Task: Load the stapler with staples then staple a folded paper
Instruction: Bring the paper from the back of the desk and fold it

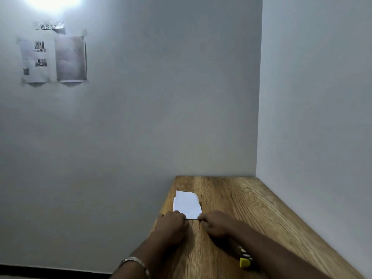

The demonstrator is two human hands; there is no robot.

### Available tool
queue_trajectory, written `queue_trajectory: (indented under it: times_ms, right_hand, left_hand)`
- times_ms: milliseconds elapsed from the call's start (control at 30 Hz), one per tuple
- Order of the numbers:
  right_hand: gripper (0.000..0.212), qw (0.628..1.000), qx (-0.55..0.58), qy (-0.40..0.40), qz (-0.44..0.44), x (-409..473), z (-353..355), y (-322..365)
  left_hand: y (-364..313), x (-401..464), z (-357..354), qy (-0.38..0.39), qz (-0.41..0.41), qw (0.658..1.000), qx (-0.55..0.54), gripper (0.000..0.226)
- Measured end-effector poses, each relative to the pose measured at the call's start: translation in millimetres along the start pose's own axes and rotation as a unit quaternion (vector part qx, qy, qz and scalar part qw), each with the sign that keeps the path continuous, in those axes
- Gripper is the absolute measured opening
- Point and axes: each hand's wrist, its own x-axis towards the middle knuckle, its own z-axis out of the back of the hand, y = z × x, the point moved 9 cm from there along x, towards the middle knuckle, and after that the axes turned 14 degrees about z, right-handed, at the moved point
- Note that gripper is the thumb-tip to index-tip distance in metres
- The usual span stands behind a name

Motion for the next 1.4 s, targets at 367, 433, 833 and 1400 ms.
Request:
queue_trajectory:
  times_ms: [367, 433, 833, 1400]
  right_hand:
    - [0.035, 0.999, -0.015, -0.026, 0.026, -79, 7, 56]
    - [0.033, 0.999, -0.022, -0.030, 0.036, -89, 8, 61]
    - [0.034, 0.997, -0.018, -0.048, 0.061, -91, 12, 66]
    - [0.022, 0.993, 0.038, -0.102, 0.037, -79, 20, 46]
  left_hand:
    - [-3, -102, 28, -0.024, -0.038, 0.999, -0.022, 0.038]
    - [-1, -112, 30, -0.032, -0.045, 0.998, -0.038, 0.035]
    - [10, -122, 41, -0.040, -0.110, 0.989, -0.087, 0.030]
    - [23, -100, 50, -0.023, -0.092, 0.987, -0.132, 0.024]
